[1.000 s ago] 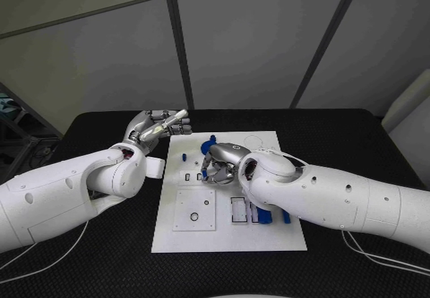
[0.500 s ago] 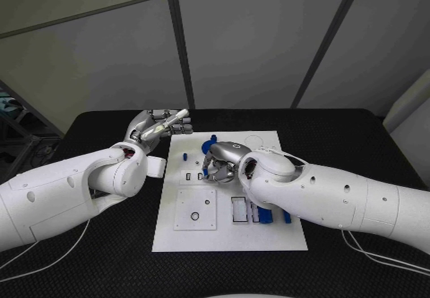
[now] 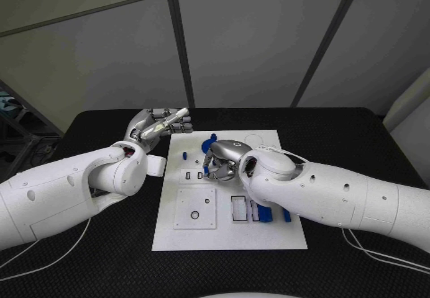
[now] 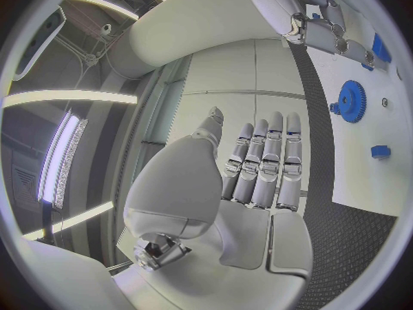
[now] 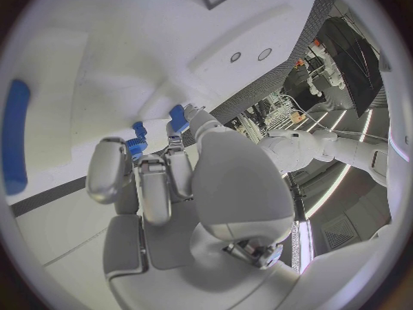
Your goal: Assemble the parts on the task board
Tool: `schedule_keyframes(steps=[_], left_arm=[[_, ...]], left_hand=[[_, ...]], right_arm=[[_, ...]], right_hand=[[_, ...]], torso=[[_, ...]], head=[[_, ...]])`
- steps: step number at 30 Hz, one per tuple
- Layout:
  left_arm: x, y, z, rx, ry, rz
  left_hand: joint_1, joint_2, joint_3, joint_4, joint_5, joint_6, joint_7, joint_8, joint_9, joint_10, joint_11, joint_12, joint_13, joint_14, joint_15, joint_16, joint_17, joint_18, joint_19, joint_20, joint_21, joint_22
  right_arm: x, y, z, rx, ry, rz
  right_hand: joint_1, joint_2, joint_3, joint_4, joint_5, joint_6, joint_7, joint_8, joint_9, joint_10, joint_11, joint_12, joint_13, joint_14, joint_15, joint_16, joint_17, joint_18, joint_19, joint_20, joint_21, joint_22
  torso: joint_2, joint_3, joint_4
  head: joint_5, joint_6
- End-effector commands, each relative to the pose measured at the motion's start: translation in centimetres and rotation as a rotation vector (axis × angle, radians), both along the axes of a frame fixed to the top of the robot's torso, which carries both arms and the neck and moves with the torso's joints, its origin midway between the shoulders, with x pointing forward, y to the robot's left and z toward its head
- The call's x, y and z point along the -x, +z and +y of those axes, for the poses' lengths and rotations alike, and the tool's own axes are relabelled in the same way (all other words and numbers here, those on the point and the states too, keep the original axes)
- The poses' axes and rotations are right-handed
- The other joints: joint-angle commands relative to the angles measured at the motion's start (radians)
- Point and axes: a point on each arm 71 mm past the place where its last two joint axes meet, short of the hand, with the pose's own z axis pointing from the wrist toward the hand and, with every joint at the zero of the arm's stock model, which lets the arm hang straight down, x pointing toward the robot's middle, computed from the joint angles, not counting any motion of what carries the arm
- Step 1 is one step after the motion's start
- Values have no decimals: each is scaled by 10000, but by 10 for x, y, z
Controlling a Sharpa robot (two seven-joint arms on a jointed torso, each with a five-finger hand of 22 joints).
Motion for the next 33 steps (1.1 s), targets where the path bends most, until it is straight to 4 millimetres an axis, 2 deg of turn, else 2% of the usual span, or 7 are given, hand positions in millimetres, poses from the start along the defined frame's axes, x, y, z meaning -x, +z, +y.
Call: schedule_keyframes(steps=[1, 23, 33], left_arm=[[0, 2, -1, 25, -126, -139], [0, 2, 0, 6, -88, -127], [0, 2, 0, -1, -78, -114]], left_hand=[[-103, -24, -57, -20, -68, 45, 7, -56, -1, 48, -12, -40, 2, 44, -6, -69, 12, -13, -51, 52, 37, -12], [-103, -24, -57, -20, -68, 45, 7, -56, -1, 48, -12, -40, 2, 44, -6, -69, 12, -13, -51, 52, 37, -12], [-108, -21, -61, -23, -67, 43, 10, -61, -2, 45, -10, -47, 1, 46, -6, -75, 13, -13, -52, 52, 37, -14]], right_arm=[[0, -6, -1, 465, 76, 223], [1, -7, -1, 639, 131, 347], [0, -7, -2, 608, 106, 319]], right_hand=[[-108, -43, 53, 4, 34, -94, 35, -85, -26, -64, 14, -68, 253, 1040, 46, 49, 2634, -51, -61, 4, -61, -23], [-260, -200, 18, 31, -11, -305, 118, -179, -80, -196, 87, -208, 99, 1040, 110, 49, 2634, -40, -96, 64, -105, -81], [-359, -330, -3, 48, -55, -614, 230, -320, -150, -330, 187, -335, -42, 1040, 194, 49, 2634, -36, -116, 137, -131, -110]], torso=[[1, 1, 1], [-1, -2, 6], [0, 1, 6]], head=[[3, -17], [-5, -61], [-9, -62]])
